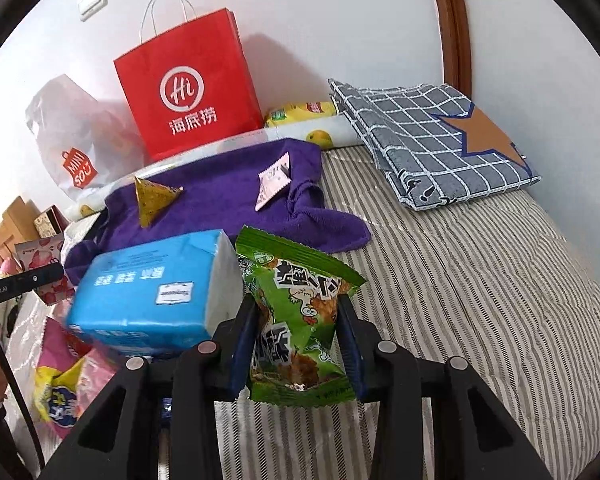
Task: Organize snacks
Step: 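Grasp the pink fruit-candy bag with the left gripper while the right holds the green bag, then carry the pink bag and green chip bag over the purple towel with both grippers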
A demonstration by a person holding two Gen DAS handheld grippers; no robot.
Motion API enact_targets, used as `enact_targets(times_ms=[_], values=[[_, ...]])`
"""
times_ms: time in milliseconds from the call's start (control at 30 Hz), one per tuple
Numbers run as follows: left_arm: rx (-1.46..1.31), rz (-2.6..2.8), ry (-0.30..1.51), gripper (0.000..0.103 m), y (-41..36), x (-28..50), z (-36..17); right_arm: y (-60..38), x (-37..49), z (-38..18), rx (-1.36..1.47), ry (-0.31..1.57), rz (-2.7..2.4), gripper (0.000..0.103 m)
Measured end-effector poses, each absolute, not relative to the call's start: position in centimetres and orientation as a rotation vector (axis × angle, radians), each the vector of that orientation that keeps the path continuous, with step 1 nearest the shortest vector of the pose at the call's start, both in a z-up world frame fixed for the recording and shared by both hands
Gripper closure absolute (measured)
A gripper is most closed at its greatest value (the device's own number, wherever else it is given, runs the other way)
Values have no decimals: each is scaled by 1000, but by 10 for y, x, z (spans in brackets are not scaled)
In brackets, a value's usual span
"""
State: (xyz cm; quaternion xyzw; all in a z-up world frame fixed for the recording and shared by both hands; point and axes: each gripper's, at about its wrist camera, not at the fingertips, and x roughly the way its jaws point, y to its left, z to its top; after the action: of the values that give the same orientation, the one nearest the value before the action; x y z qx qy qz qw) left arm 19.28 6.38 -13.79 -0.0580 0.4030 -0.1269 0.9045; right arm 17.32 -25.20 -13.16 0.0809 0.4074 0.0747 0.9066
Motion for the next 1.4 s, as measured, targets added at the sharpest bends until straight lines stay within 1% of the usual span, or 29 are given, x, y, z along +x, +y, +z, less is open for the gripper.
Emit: enact_targets(times_ms=[267,633,1400], values=[[-102,-263,812,81,62,173,-122,-243,159,-110,154,789,187,67],[-75,-299,815,81,42,154,-115,-229,152,-91,156,757,223,67],[-44,-364,789,81,2,143,-94,-205,159,-57,155,703,264,67]])
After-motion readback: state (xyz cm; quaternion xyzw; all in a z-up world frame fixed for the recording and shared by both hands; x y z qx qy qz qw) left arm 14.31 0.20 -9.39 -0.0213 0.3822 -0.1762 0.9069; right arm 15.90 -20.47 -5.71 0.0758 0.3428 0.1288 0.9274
